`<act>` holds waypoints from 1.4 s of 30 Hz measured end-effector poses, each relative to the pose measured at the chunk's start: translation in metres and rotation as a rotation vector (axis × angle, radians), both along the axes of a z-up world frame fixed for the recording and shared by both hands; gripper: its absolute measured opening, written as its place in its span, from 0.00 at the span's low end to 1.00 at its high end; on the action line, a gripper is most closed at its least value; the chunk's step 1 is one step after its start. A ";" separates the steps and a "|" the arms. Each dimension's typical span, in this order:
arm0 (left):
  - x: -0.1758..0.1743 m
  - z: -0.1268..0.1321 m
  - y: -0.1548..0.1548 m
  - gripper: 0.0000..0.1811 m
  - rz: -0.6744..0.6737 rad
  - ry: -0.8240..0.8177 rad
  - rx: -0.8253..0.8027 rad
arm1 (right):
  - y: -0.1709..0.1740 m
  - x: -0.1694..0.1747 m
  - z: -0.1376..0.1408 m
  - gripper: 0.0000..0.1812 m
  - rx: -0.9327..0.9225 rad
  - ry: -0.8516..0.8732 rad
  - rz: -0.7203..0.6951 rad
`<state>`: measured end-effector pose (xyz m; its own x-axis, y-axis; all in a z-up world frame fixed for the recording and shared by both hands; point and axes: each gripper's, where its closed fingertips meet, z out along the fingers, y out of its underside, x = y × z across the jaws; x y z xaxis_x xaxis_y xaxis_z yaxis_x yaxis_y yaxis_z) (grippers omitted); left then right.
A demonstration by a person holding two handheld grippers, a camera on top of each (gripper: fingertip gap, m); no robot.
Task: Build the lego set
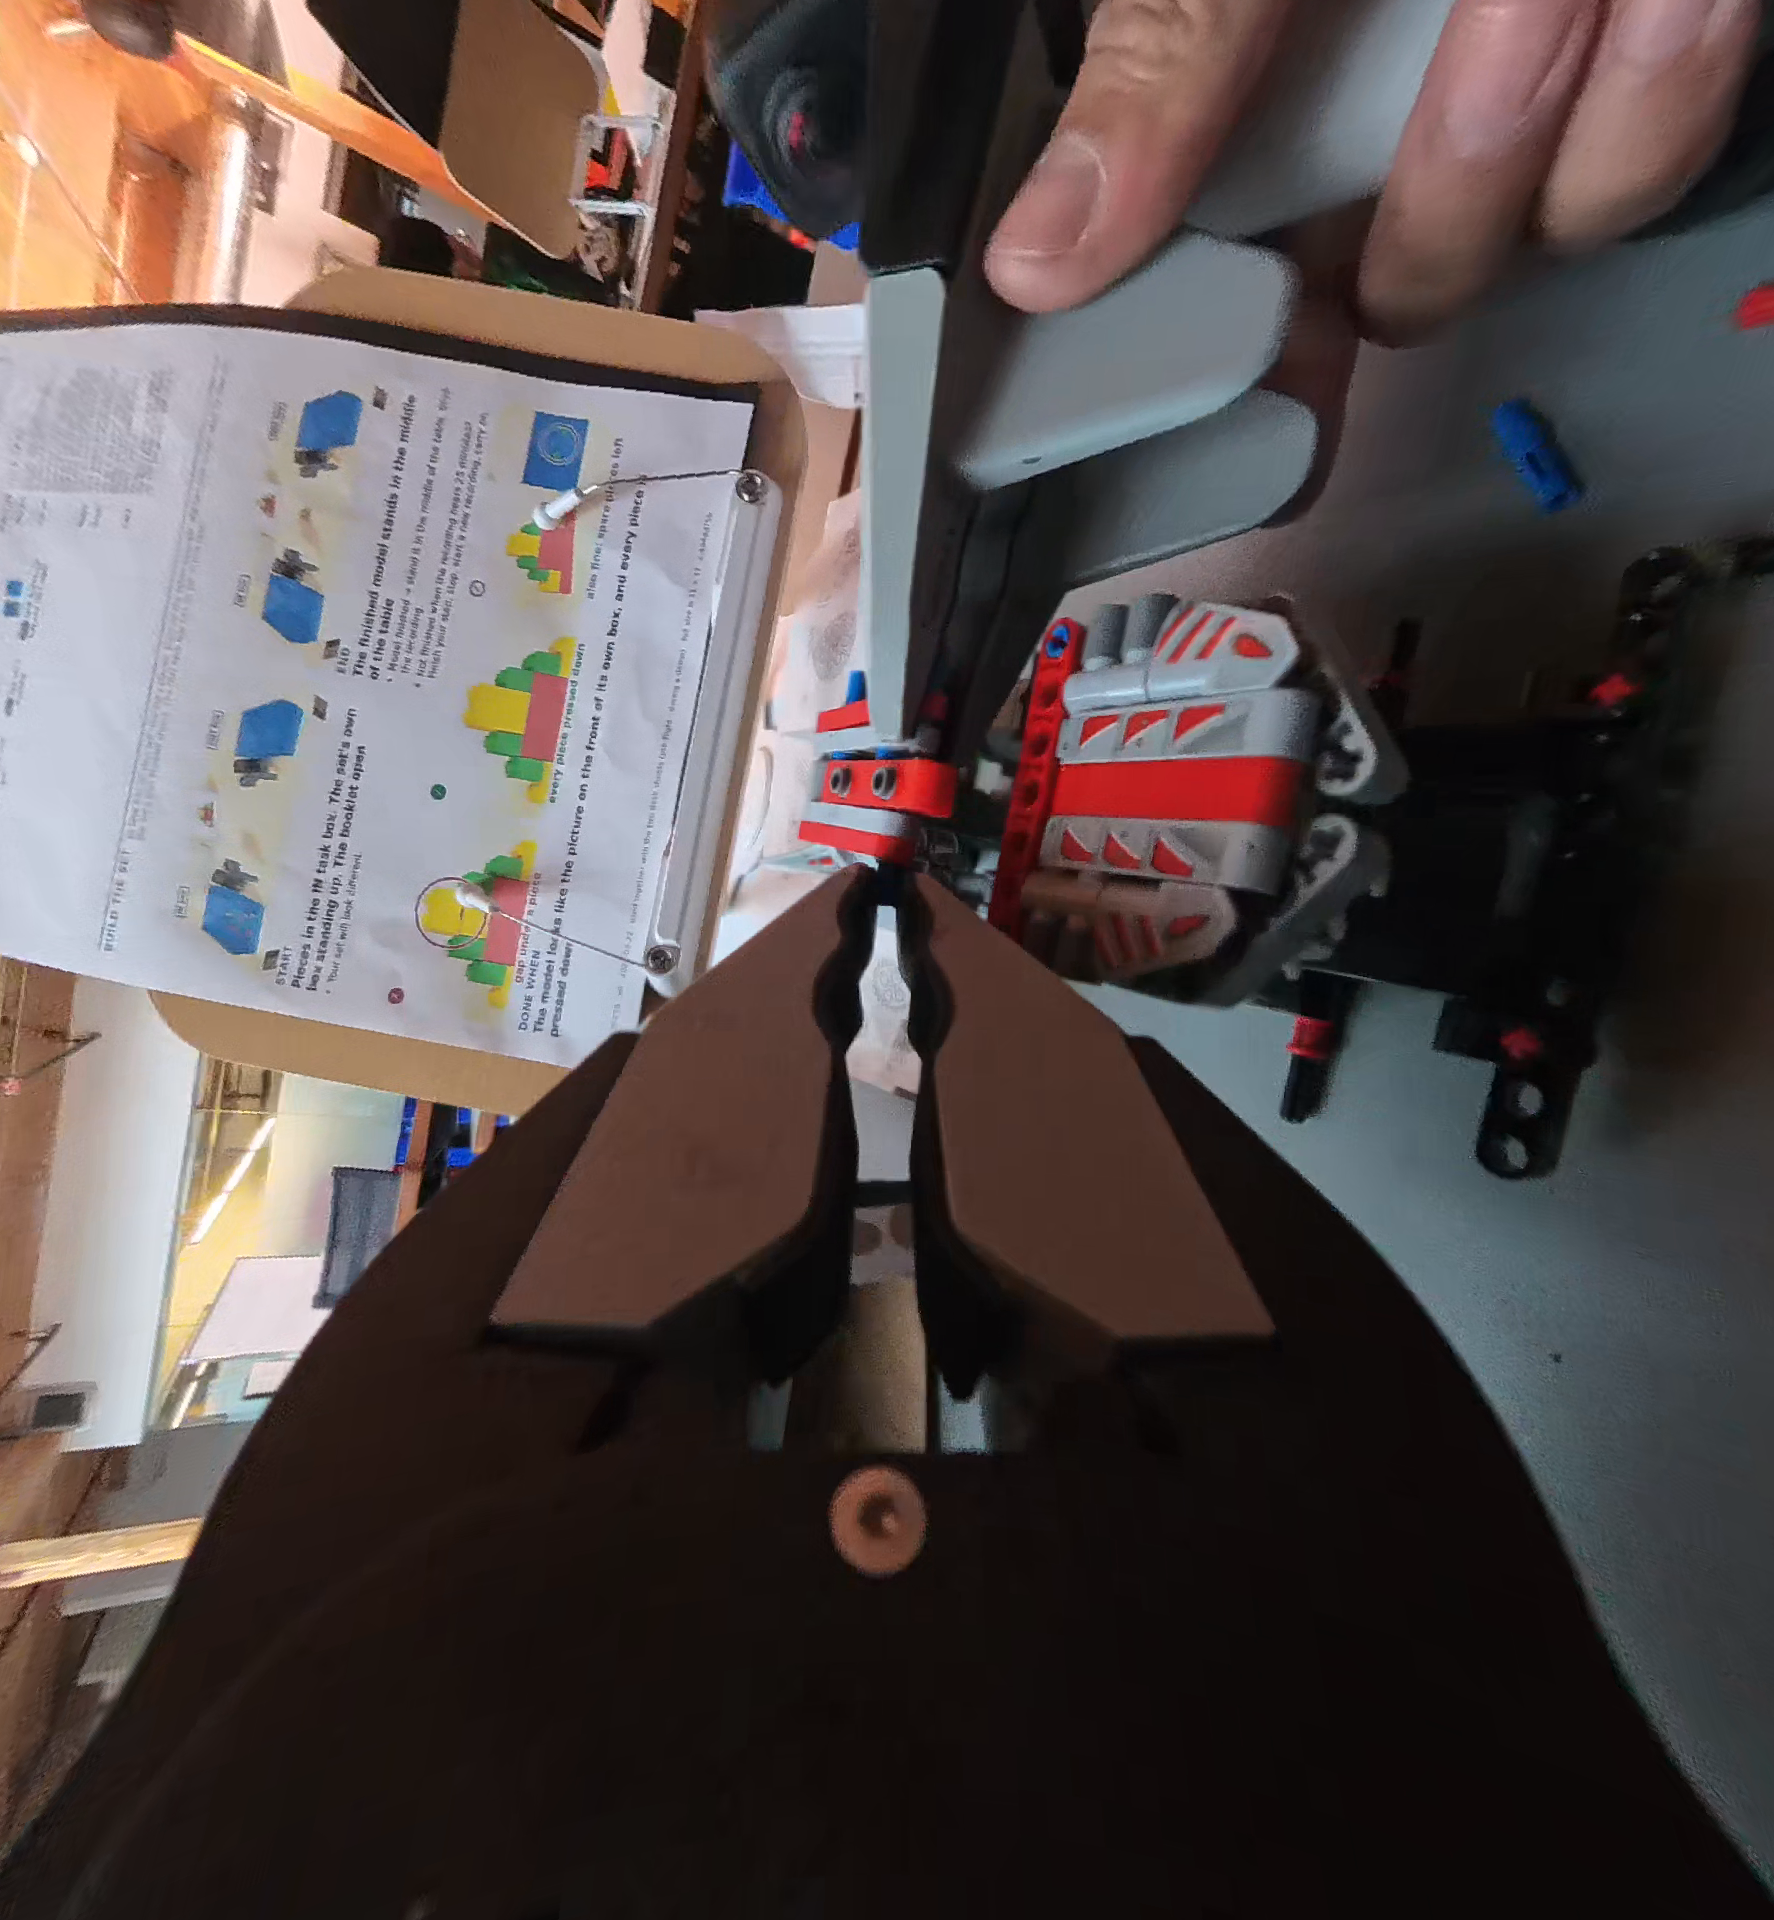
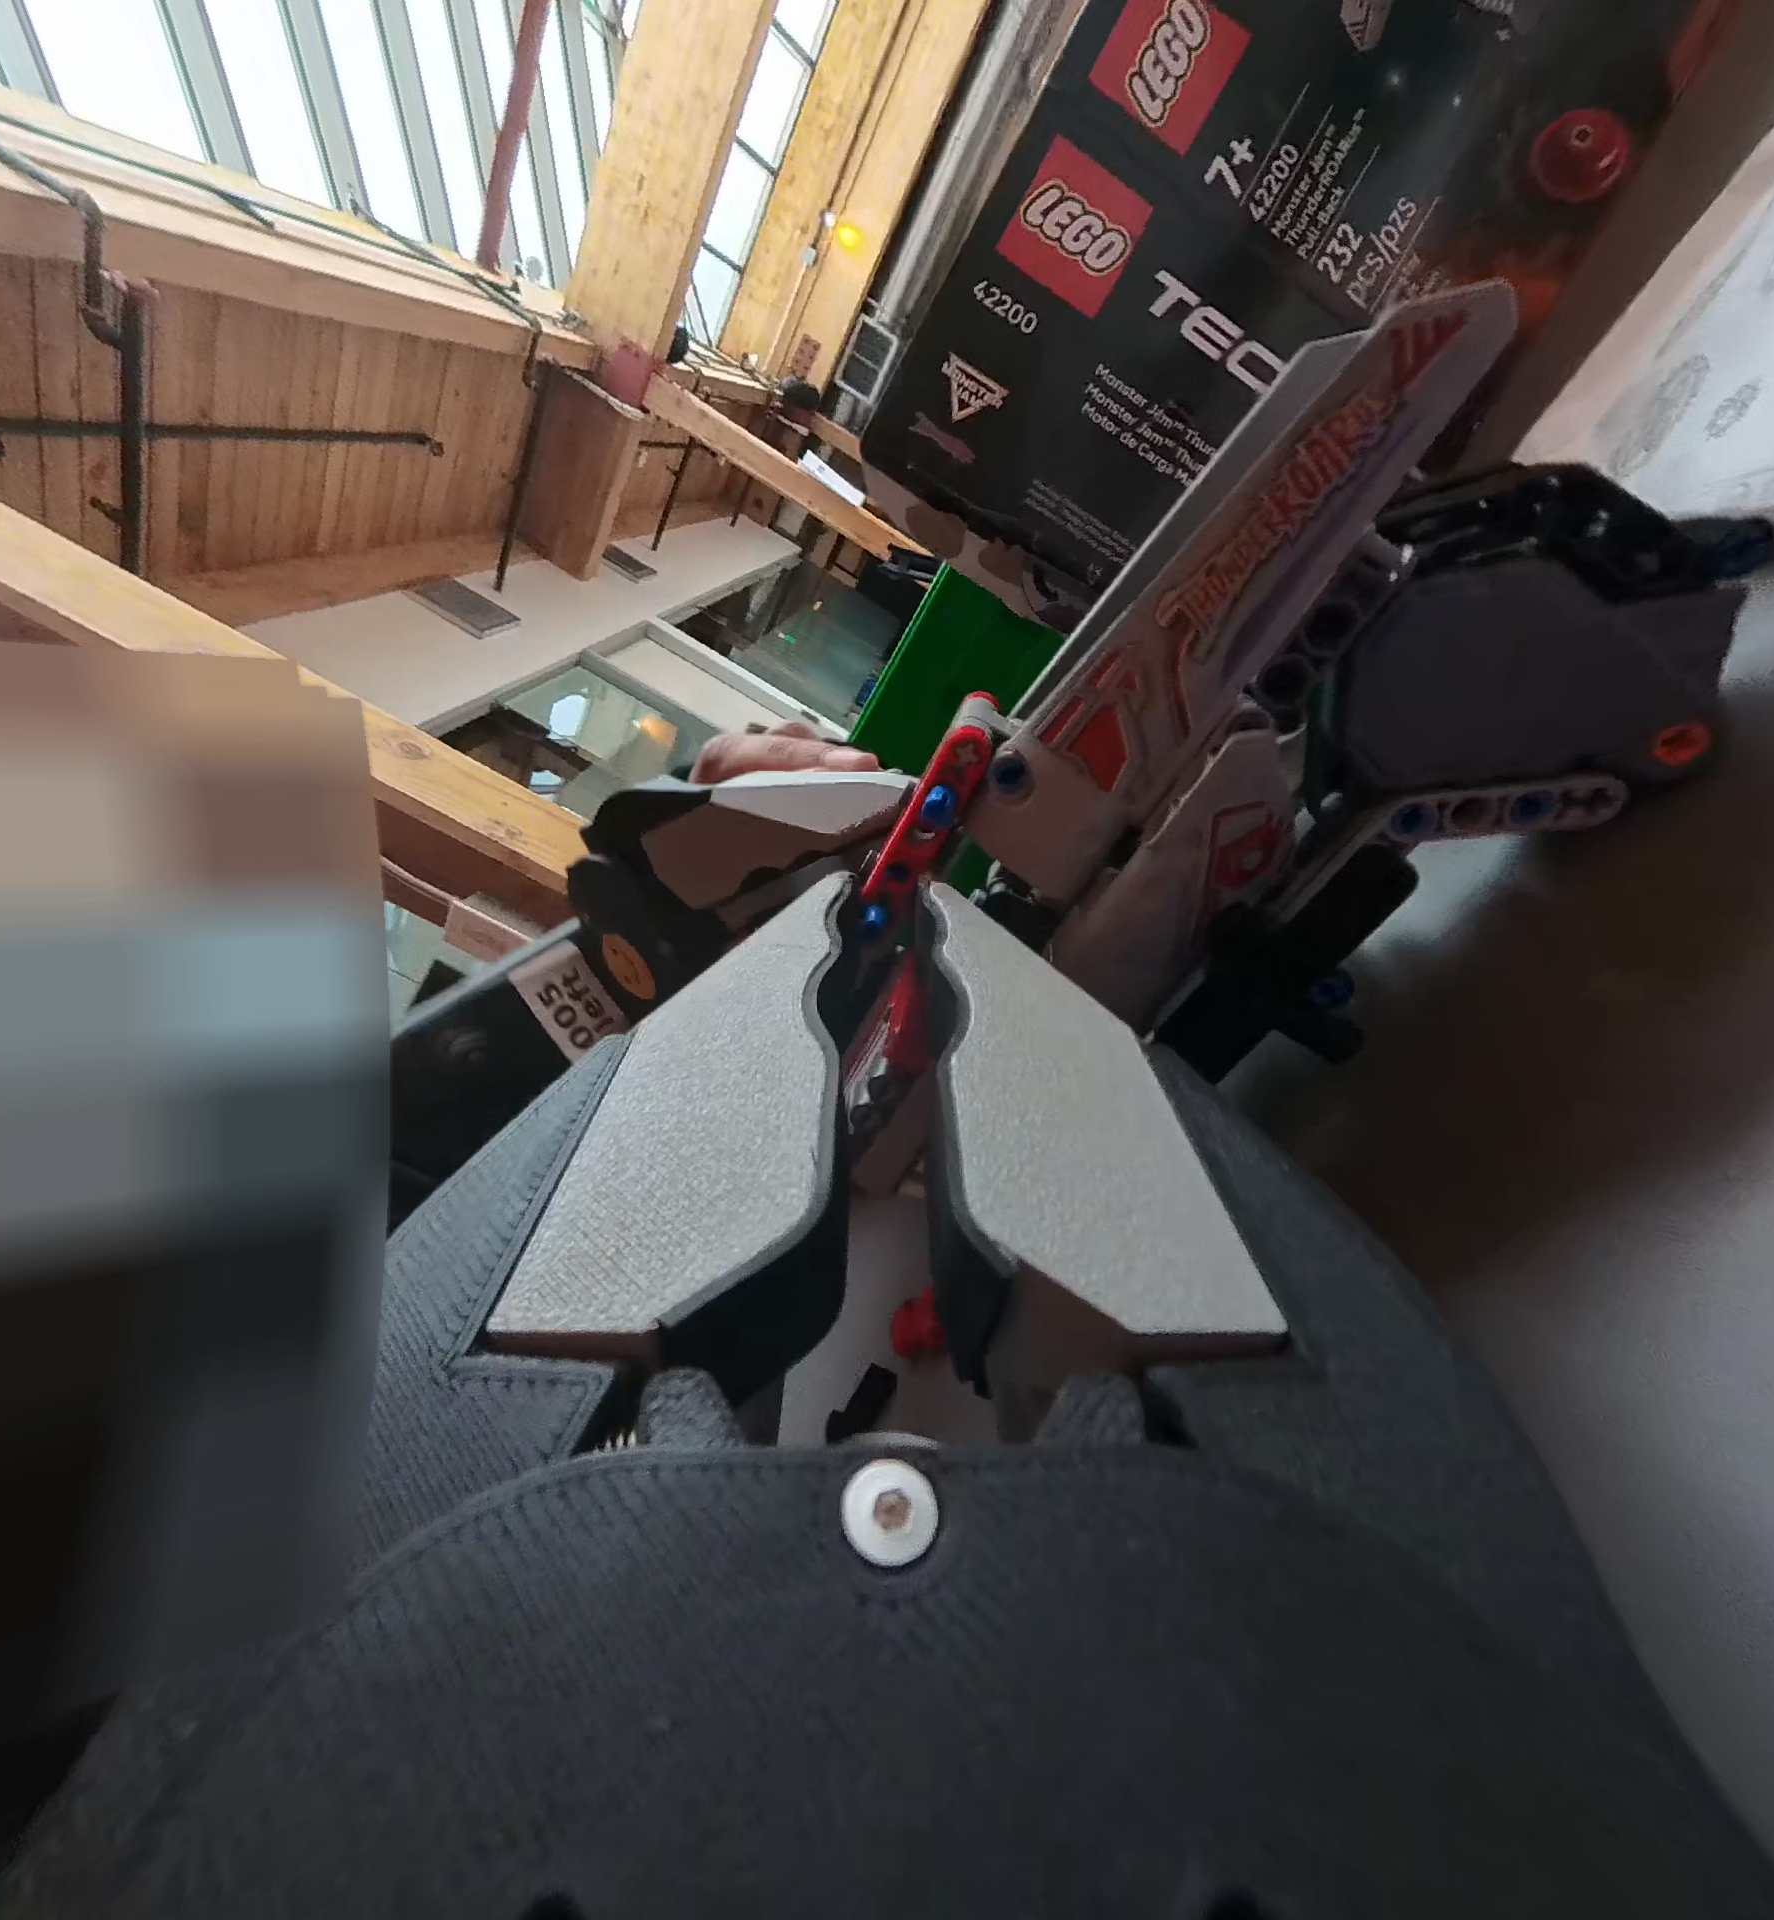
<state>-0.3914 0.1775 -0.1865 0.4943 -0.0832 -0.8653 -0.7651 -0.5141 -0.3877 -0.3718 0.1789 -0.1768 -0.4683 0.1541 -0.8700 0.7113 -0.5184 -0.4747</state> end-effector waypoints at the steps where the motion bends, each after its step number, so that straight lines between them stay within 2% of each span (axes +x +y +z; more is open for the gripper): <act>1: 0.000 0.000 0.000 0.01 -0.002 -0.027 0.012 | 0.001 0.000 0.000 0.03 -0.027 -0.012 0.002; 12: -0.003 -0.002 -0.004 0.01 0.004 -0.087 0.018 | 0.001 0.001 -0.003 0.02 0.035 -0.025 0.000; 22: -0.008 0.003 -0.006 0.00 0.032 -0.092 0.055 | 0.004 0.000 -0.002 0.02 0.016 -0.032 -0.014; 25: -0.038 0.013 -0.021 0.00 0.140 -0.120 0.110 | 0.023 0.000 0.000 0.02 -0.004 -0.027 -0.077; 27: -0.049 0.026 -0.033 0.00 0.135 -0.233 0.208 | 0.047 0.000 0.003 0.01 -0.044 -0.020 -0.148; 29: -0.034 0.028 -0.028 0.00 0.066 -0.212 0.196 | 0.052 -0.001 0.005 0.02 -0.046 -0.012 -0.161; 32: -0.013 0.021 -0.014 0.00 0.006 -0.206 0.152 | 0.031 -0.003 0.004 0.02 -0.017 -0.007 -0.098; 34: -0.002 0.008 -0.010 0.00 -0.050 -0.272 0.103 | 0.019 -0.002 -0.001 0.03 -0.003 -0.021 -0.057; 37: 0.006 -0.007 -0.007 0.00 -0.064 -0.412 0.050 | 0.013 -0.004 -0.001 0.03 -0.029 -0.027 -0.043; 42: 0.008 -0.007 -0.006 0.01 -0.062 -0.563 0.082 | 0.014 -0.004 -0.001 0.02 -0.038 -0.032 -0.043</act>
